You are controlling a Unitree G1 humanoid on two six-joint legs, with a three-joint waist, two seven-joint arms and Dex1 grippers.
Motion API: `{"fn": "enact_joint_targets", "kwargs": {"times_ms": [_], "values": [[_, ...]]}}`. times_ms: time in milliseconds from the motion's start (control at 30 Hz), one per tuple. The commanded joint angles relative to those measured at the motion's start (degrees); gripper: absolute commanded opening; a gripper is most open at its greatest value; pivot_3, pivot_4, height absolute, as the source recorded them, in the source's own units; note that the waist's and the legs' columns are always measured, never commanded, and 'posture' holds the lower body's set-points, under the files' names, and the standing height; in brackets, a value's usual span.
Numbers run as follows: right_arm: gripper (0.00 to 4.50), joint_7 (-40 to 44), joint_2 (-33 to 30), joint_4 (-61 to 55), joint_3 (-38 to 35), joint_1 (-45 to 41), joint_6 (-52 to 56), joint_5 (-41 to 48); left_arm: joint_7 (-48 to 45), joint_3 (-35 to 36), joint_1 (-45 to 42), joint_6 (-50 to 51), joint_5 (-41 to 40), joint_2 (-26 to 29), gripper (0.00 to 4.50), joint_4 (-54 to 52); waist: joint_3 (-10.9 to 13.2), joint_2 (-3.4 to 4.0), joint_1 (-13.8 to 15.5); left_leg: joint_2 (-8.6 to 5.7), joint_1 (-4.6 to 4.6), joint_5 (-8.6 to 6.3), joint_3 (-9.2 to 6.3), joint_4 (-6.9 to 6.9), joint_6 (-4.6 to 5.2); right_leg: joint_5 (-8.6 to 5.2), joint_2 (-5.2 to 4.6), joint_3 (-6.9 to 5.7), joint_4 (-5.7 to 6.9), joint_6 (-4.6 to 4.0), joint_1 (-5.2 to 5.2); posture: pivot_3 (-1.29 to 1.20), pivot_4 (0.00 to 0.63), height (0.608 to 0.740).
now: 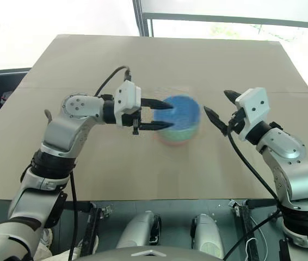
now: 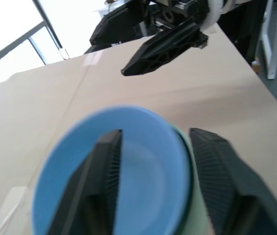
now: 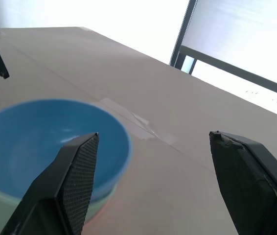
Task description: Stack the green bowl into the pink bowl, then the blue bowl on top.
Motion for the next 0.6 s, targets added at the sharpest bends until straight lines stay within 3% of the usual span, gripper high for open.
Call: {"fn": "enact_joint_targets", "kwargs": {"times_ms": [33,233,367,400,500,600], "values": [[3.77,-0.83,0.01,-2.45,-1.4,0.51,-1.45,-0.14,0.48,3.82,-1.95,1.77,-2.9,0.19,4.47,-0.61,0.0,0.0,-0.1,0.0,0.0,-0.01,0.0,0.0,0.01,0.0,0.0,0.01,0.0,0.0,0.0,0.0,0.15,0.74],[3.77,0.11,-0.69,-1.67,-0.69,1.94,-2.31,-0.87,8.31,11.03,-0.32,5.51,-5.81,-1.53,4.47,0.98,0.0,0.0,-0.2,0.02,0.02,-0.01,0.0,-0.01,0.01,0.0,0.01,0.01,0.0,0.0,0.0,0.0,0.15,0.74],[3.77,3.01,-1.7,-0.68,0.03,3.17,-2.35,-0.02,13.49,13.22,3.1,-1.88,-1.31,-2.93,4.47,3.0,0.0,0.0,-0.16,0.1,0.04,-0.01,0.0,0.02,0.01,0.0,-0.02,0.01,0.0,0.0,0.02,0.0,0.15,0.74],[3.77,4.66,-1.42,-0.23,-0.17,3.21,-1.18,2.42,12.79,14.43,4.73,-0.24,-3.6,-2.78,4.47,2.63,0.0,0.0,-0.18,0.04,0.04,-0.01,-0.01,0.02,0.01,0.0,-0.02,0.01,0.01,0.0,0.02,0.0,0.15,0.74],[4.46,8.38,-2.61,0.57,-1.09,4.81,-0.4,5.23,14.72,15.92,9.95,0.81,-4.22,-2.62,4.5,0.45,0.0,0.0,-0.24,0.1,0.03,-0.01,0.0,-0.01,0.01,0.0,-0.01,0.01,0.01,0.0,0.01,0.0,0.15,0.74],[4.46,10.13,-4.75,1.63,-3.74,8.41,-0.76,5.38,14.81,17.3,15.79,6.2,-7.22,-0.47,4.5,-4.5,0.0,0.0,-0.09,0.17,0.03,-0.01,-0.02,-0.03,0.02,0.0,-0.03,-0.01,0.01,0.0,0.02,0.0,0.15,0.74]]}}
